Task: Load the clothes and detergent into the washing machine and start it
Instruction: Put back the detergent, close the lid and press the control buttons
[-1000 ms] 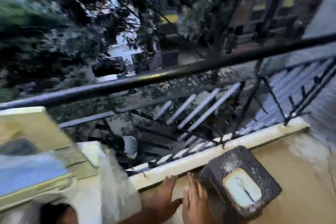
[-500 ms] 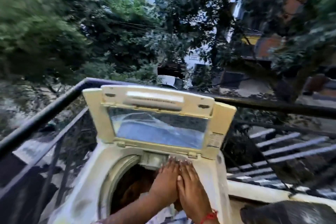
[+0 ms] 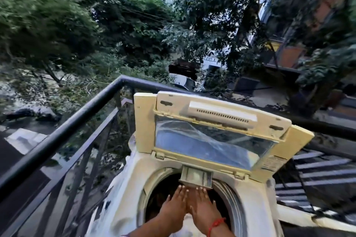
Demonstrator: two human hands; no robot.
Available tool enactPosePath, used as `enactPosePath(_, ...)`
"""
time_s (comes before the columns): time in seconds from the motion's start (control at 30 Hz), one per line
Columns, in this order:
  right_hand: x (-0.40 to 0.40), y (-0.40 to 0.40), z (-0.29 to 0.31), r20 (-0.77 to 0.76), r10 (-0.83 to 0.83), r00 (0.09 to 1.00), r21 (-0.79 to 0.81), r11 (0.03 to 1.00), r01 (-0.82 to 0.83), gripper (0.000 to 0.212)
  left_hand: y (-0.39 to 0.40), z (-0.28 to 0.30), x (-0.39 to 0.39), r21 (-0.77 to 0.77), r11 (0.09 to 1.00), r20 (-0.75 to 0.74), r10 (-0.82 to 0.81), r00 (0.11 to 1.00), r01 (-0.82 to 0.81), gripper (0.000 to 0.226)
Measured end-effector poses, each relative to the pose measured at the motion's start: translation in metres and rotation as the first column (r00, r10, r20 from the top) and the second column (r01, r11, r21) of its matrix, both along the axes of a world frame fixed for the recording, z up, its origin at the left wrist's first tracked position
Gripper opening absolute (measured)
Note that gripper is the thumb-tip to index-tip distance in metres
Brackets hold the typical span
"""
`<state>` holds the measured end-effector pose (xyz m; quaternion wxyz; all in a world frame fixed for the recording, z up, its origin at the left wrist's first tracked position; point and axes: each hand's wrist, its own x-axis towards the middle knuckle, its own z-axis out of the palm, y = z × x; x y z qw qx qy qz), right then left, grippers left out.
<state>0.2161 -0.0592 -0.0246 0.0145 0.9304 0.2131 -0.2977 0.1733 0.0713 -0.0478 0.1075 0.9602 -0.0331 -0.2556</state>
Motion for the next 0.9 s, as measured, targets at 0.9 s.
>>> enactPosePath(0.9, 0.053, 0.010, -0.003, 0.048, -0.011, 0.999, 0.033, 0.999, 0.010, 0.079, 0.013, 0.004, 0.062, -0.050, 0.999, 0.032, 0.017, 0.999, -0.016, 0.072)
